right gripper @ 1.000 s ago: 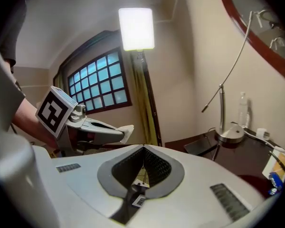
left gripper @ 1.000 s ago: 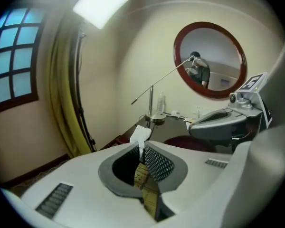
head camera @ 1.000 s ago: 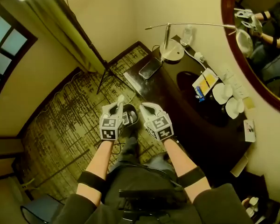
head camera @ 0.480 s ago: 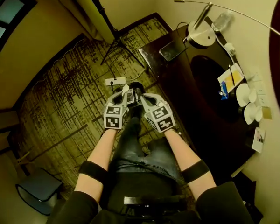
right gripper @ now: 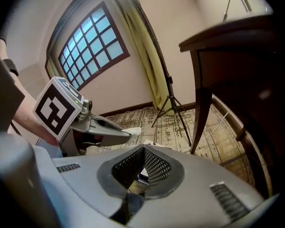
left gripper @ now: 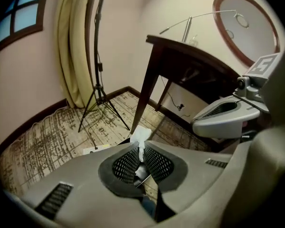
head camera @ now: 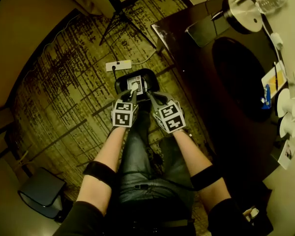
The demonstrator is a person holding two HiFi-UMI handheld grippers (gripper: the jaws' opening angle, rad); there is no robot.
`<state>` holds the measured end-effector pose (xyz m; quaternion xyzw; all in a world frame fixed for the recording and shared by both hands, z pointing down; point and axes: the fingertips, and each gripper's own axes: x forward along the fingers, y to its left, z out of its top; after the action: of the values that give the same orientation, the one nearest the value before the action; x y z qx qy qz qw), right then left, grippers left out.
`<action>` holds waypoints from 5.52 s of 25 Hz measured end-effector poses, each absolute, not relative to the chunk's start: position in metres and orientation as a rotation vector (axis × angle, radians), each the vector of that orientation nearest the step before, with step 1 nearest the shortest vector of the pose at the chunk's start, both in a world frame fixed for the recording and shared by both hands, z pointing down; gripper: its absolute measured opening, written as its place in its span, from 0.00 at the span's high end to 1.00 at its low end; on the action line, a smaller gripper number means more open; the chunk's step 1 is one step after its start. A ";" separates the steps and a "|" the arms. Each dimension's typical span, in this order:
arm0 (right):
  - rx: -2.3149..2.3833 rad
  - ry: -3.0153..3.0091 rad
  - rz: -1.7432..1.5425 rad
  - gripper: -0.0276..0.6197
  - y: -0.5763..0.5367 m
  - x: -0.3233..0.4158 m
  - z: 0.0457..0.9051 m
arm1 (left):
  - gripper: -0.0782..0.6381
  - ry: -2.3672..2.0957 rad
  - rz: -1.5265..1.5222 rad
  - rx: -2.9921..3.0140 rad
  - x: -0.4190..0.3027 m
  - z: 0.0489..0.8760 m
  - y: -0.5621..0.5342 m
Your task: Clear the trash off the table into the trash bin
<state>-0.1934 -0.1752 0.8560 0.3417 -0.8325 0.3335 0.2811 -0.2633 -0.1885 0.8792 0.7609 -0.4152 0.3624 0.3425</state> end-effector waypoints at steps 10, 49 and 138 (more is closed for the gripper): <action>0.883 -2.155 0.945 0.95 -0.180 -0.209 1.005 | 0.87 -1.040 0.963 1.884 -0.271 1.039 -0.186; 0.956 -2.168 0.966 0.95 -0.183 -0.225 0.886 | 0.89 -1.097 0.930 1.975 -0.281 0.903 -0.202; 2.443 -1.483 1.013 0.95 0.116 0.269 0.619 | 0.48 1.137 2.151 3.054 0.302 0.731 -0.112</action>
<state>0.2690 0.1160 0.6187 0.8045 -0.4883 0.3338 0.0548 0.3018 -0.1121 0.7309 0.7259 0.2702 0.5112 -0.3725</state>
